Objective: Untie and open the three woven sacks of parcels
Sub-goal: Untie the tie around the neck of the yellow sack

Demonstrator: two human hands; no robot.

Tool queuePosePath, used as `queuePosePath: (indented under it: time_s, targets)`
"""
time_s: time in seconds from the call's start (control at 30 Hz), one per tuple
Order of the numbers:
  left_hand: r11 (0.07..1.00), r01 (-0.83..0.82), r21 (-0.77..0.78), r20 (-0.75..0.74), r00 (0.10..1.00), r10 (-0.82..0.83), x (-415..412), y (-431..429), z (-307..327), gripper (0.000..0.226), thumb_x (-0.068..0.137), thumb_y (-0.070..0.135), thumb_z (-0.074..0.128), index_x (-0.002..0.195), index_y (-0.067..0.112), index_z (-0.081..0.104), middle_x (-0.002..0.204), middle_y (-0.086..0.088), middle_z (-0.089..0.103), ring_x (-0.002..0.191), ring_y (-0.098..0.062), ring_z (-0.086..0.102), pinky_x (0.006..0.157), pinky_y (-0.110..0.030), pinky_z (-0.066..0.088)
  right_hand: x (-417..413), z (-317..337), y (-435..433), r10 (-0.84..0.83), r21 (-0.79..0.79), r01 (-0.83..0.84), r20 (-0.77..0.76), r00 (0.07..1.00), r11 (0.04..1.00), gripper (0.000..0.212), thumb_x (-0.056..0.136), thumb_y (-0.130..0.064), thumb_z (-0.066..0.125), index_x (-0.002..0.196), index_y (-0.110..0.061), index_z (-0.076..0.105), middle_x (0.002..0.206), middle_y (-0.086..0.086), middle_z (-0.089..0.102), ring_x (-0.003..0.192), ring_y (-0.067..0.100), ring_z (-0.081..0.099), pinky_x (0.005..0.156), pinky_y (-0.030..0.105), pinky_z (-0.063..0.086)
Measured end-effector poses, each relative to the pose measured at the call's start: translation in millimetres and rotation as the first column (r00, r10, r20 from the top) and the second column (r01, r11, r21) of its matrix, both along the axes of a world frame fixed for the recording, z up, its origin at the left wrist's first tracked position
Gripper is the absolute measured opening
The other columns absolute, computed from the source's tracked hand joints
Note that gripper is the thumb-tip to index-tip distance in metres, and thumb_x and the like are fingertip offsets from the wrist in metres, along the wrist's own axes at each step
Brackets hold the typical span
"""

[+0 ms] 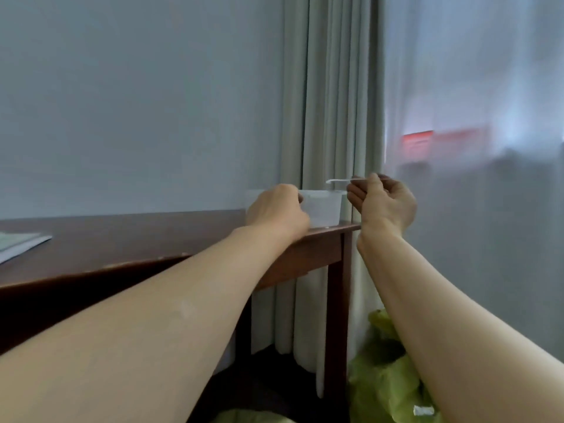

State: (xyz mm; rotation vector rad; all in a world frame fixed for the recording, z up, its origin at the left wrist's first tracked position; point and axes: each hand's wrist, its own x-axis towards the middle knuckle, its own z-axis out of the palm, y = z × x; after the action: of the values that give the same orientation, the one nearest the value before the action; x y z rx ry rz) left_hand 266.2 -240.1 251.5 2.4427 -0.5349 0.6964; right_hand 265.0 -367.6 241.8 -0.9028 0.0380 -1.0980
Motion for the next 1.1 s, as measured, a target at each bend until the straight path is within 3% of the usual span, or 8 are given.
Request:
queuePosePath:
  time_s: [0.23, 0.33, 0.43, 0.63, 0.8, 0.93, 1.03, 1.1]
  targets:
    - [0.995, -0.091, 0.051, -0.083, 0.992, 0.095, 29, -27, 23, 0.045, 0.083, 0.005, 0.048, 0.127, 0.013, 0.053, 0.132, -0.006, 0.055, 0.123, -0.026, 0.05, 0.102, -0.037, 0.042, 67, 26, -21, -0.196, -0.437, 0.064, -0.263, 0.945, 0.897, 0.022, 0.093, -0.032, 0.054, 0.108, -0.025, 0.068, 0.107, -0.005, 0.068, 0.111, 0.018, 0.056, 0.094, 0.028, 0.04]
    - [0.992, -0.109, 0.056, -0.082, 0.99, 0.114, 32, -27, 27, 0.047, 0.082, 0.003, 0.047, 0.128, 0.014, 0.052, 0.132, -0.006, 0.054, 0.123, -0.025, 0.05, 0.102, -0.037, 0.043, 77, 32, -23, -0.318, -0.676, -0.13, -0.496, 0.808, 0.725, 0.033, 0.095, -0.044, 0.044, 0.122, -0.035, 0.06, 0.15, -0.002, 0.037, 0.142, 0.026, 0.019, 0.116, 0.046, 0.014]
    - [0.994, -0.103, 0.049, -0.084, 0.991, 0.106, 33, -24, 26, 0.05, 0.082, 0.0, 0.045, 0.13, 0.014, 0.051, 0.134, -0.006, 0.054, 0.124, -0.024, 0.049, 0.103, -0.037, 0.042, 73, 28, -20, -0.319, -0.714, -0.168, -0.495, 0.808, 0.68, 0.034, 0.097, -0.04, 0.037, 0.117, -0.029, 0.063, 0.157, 0.001, 0.022, 0.145, 0.025, 0.005, 0.117, 0.046, 0.005]
    - [0.997, 0.014, 0.072, -0.069, 0.998, -0.009, 17, -11, 1, 0.052, 0.085, 0.0, 0.048, 0.134, 0.018, 0.05, 0.139, -0.002, 0.051, 0.129, -0.021, 0.046, 0.108, -0.035, 0.037, 42, -11, -3, -0.347, -0.699, -0.035, -0.397, 0.85, 0.714, 0.033, 0.096, -0.035, 0.04, 0.112, -0.024, 0.067, 0.141, -0.003, 0.049, 0.139, 0.021, 0.022, 0.114, 0.041, 0.018]
    - [0.975, 0.172, 0.142, -0.133, 0.979, -0.153, -19, 18, -50, 0.037, 0.083, 0.004, 0.052, 0.115, 0.019, 0.066, 0.119, -0.005, 0.064, 0.11, -0.024, 0.059, 0.096, -0.036, 0.048, -7, -64, 32, -0.425, -0.725, 0.023, -0.378, 0.823, 0.689, 0.031, 0.091, -0.033, 0.047, 0.109, -0.023, 0.07, 0.123, -0.002, 0.061, 0.124, 0.025, 0.044, 0.107, 0.045, 0.033]
    - [0.957, 0.257, 0.134, -0.307, 0.929, -0.206, -44, 59, -95, 0.041, 0.084, 0.001, 0.05, 0.116, 0.02, 0.066, 0.123, -0.002, 0.063, 0.115, -0.02, 0.057, 0.095, -0.029, 0.047, -56, -110, 70, -0.324, -0.631, -0.134, -0.555, 0.766, 0.764, 0.023, 0.087, -0.026, 0.054, 0.099, -0.021, 0.074, 0.106, -0.004, 0.07, 0.105, 0.016, 0.059, 0.097, 0.034, 0.045]
    - [0.947, 0.296, 0.122, -0.431, 0.876, -0.219, -58, 89, -133, 0.035, 0.085, 0.004, 0.054, 0.113, 0.019, 0.068, 0.119, -0.003, 0.066, 0.11, -0.021, 0.06, 0.09, -0.027, 0.048, -94, -147, 99, -0.212, -0.538, -0.344, -0.724, 0.657, 0.77, 0.016, 0.087, -0.019, 0.06, 0.094, -0.015, 0.074, 0.084, -0.003, 0.067, 0.082, 0.01, 0.059, 0.071, 0.02, 0.045]
    - [0.948, 0.3, 0.11, -0.506, 0.838, -0.206, -69, 108, -158, 0.027, 0.086, 0.011, 0.058, 0.109, 0.017, 0.071, 0.111, -0.003, 0.068, 0.102, -0.021, 0.062, 0.08, -0.024, 0.047, -117, -168, 119, -0.123, -0.444, -0.475, -0.816, 0.565, 0.76, 0.015, 0.086, -0.014, 0.06, 0.094, -0.012, 0.073, 0.074, -0.001, 0.064, 0.081, 0.012, 0.062, 0.068, 0.021, 0.049]
